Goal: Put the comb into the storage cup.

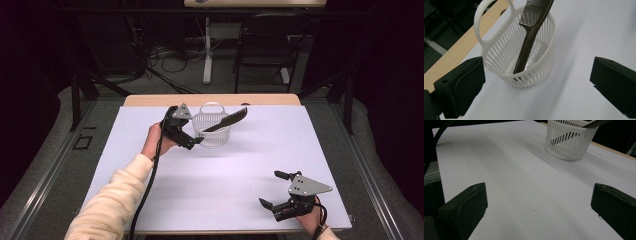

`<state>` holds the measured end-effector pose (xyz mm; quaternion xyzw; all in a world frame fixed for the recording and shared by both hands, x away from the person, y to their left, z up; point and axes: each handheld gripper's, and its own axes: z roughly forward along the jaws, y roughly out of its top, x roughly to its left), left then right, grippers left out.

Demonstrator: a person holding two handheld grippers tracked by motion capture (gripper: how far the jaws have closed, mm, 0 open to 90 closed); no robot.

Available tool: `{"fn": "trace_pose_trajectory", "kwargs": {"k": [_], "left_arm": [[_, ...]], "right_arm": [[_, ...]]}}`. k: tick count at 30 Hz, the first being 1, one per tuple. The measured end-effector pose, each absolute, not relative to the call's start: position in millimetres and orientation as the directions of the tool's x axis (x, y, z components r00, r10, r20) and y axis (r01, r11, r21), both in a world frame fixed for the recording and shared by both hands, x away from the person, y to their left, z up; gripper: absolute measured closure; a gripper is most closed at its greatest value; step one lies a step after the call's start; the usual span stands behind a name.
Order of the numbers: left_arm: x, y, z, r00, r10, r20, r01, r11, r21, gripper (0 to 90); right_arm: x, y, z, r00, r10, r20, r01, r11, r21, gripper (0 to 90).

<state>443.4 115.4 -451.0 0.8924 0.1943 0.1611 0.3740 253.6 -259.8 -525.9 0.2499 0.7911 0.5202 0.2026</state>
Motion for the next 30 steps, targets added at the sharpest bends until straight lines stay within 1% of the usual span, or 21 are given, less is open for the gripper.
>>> {"fn": "trace_pose_trajectory", "kwargs": {"k": [7, 30], "left_arm": [[434, 126, -453, 0.87, 0.475, 0.135, 0.241, -0.647, 0.723, 0.0], [404, 168, -460, 0.828, 0.552, 0.097, 0.315, -0.601, 0.734, 0.0]], "right_arm": [[254, -260, -526, -0.793, 0.606, -0.061, 0.184, 0.334, 0.924, 0.3], [254, -259, -526, -0.792, 0.608, -0.058, 0.188, 0.333, 0.924, 0.3]]}}
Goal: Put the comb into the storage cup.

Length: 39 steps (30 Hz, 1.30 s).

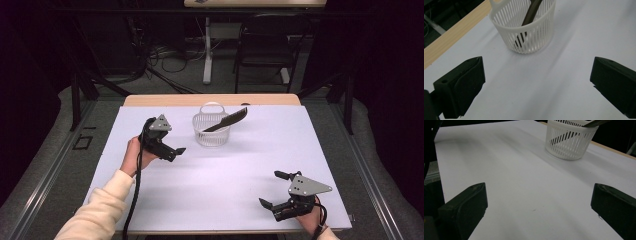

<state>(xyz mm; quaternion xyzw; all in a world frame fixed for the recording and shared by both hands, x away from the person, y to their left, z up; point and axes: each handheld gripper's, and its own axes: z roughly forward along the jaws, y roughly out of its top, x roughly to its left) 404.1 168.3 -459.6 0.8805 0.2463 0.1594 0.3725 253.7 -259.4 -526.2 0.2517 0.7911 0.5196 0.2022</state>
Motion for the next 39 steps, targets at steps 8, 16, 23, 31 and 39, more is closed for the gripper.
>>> {"fn": "trace_pose_trajectory", "kwargs": {"k": [8, 16, 23, 31, 39], "left_arm": [[393, 181, -464, 0.817, 0.57, 0.088, 0.339, -0.597, 0.727, 0.0], [383, 191, -470, 0.815, 0.574, 0.079, 0.356, -0.603, 0.714, 0.0], [373, 198, -473, 0.809, 0.582, 0.081, 0.368, -0.608, 0.703, 0.0], [360, 206, -476, 0.801, 0.592, 0.083, 0.374, -0.605, 0.703, 0.0], [350, 213, -480, 0.792, 0.605, 0.082, 0.388, -0.603, 0.697, 0.0]], "right_arm": [[254, -259, -526, -0.793, 0.606, -0.058, 0.189, 0.336, 0.923, 0.2], [254, -259, -526, -0.793, 0.607, -0.057, 0.191, 0.336, 0.922, 0.3], [254, -259, -526, -0.792, 0.607, -0.056, 0.192, 0.337, 0.922, 0.3], [254, -259, -527, -0.793, 0.607, -0.056, 0.192, 0.336, 0.922, 0.3], [254, -259, -526, -0.792, 0.608, -0.057, 0.194, 0.338, 0.921, 0.2]]}}
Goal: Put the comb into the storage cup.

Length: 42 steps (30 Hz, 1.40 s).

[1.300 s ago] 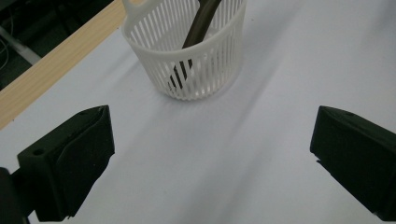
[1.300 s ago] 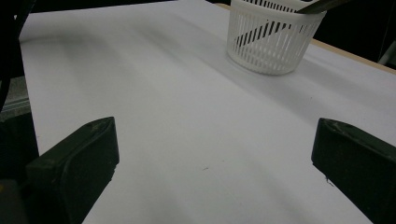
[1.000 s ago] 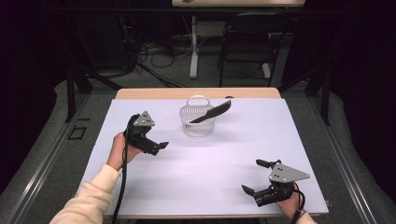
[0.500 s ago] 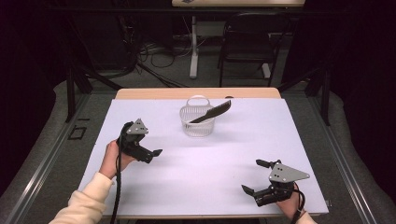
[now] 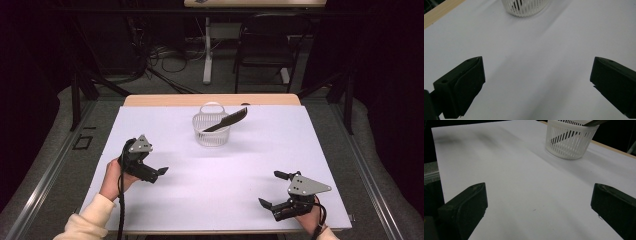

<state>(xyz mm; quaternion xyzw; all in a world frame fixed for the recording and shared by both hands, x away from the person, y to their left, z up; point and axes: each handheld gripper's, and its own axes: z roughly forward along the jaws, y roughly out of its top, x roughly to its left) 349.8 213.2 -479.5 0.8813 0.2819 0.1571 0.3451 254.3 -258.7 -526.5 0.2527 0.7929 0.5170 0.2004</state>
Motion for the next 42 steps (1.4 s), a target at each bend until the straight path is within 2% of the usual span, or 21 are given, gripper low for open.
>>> {"fn": "trace_pose_trajectory", "kwargs": {"k": [16, 42], "left_arm": [[325, 230, -483, 0.767, 0.637, 0.084, 0.407, -0.583, 0.703, 0.0], [291, 242, -507, 0.751, 0.661, 0.01, 0.441, -0.512, 0.737, 0.0]], "right_arm": [[254, -259, -526, -0.791, 0.609, -0.058, 0.194, 0.339, 0.921, 0.3], [254, -259, -526, -0.79, 0.61, -0.059, 0.194, 0.341, 0.92, 0.2]]}}
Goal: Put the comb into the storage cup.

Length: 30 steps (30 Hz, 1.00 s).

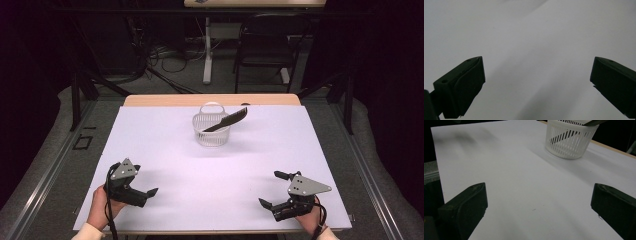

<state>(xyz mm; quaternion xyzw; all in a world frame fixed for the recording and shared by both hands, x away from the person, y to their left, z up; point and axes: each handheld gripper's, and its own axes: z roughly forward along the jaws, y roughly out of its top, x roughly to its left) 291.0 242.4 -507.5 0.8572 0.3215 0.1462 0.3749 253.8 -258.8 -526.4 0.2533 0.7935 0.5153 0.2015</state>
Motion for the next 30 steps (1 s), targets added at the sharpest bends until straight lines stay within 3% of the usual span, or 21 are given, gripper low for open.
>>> {"fn": "trace_pose_trajectory", "kwargs": {"k": [30], "left_arm": [[263, 255, -531, 0.694, 0.72, 0.008, 0.452, -0.444, 0.774, 0.0]], "right_arm": [[253, -259, -526, -0.792, 0.607, -0.064, 0.189, 0.344, 0.92, 0.3]]}}
